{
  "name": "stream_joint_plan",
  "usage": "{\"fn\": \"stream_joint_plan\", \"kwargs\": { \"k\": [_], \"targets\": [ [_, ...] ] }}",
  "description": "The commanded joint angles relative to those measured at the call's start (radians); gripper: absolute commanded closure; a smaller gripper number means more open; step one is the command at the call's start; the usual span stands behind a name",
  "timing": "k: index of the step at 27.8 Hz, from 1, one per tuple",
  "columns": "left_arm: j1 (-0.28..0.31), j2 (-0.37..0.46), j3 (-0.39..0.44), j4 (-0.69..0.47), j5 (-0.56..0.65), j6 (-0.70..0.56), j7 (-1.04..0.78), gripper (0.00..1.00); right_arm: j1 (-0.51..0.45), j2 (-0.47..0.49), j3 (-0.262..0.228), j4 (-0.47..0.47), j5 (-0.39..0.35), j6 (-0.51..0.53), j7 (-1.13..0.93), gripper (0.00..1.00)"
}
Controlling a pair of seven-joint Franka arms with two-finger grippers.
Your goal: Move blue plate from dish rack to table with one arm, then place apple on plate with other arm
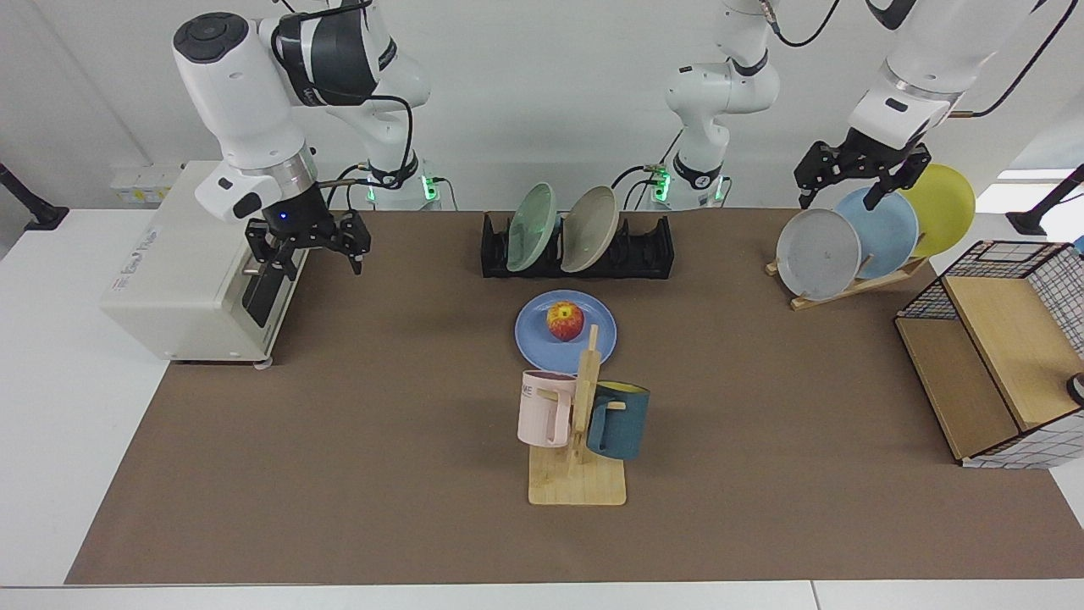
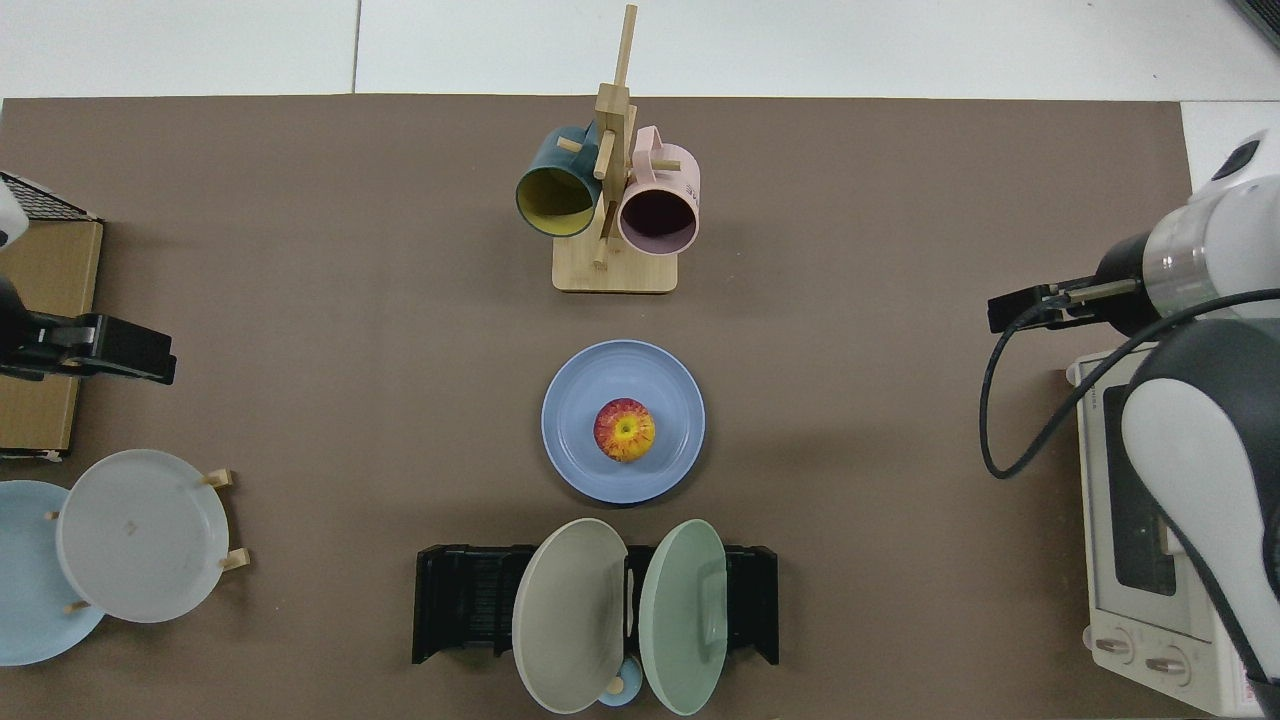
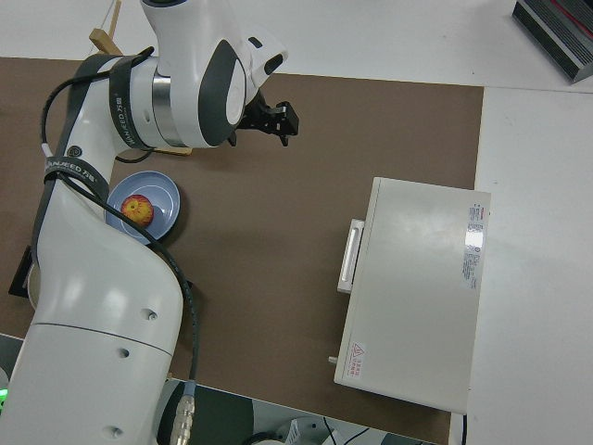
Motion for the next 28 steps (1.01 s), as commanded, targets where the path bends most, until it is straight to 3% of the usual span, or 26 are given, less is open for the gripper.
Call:
{"fn": "stream_joint_plan", "kwargs": {
  "k": [1,28],
  "targets": [
    [-0.001,-0.023,0.002,-0.015,0.01,-0.009,0.001,0.0,-0.051,-0.031,0.003,-0.013,0.008,-0.021,-0.113,0.0],
    [0.0,-0.032,0.002,-0.013,0.008,-0.009,0.001,0.0,-0.049,-0.033,0.001,-0.017,0.003,-0.013,-0.031,0.0]
  ]
}}
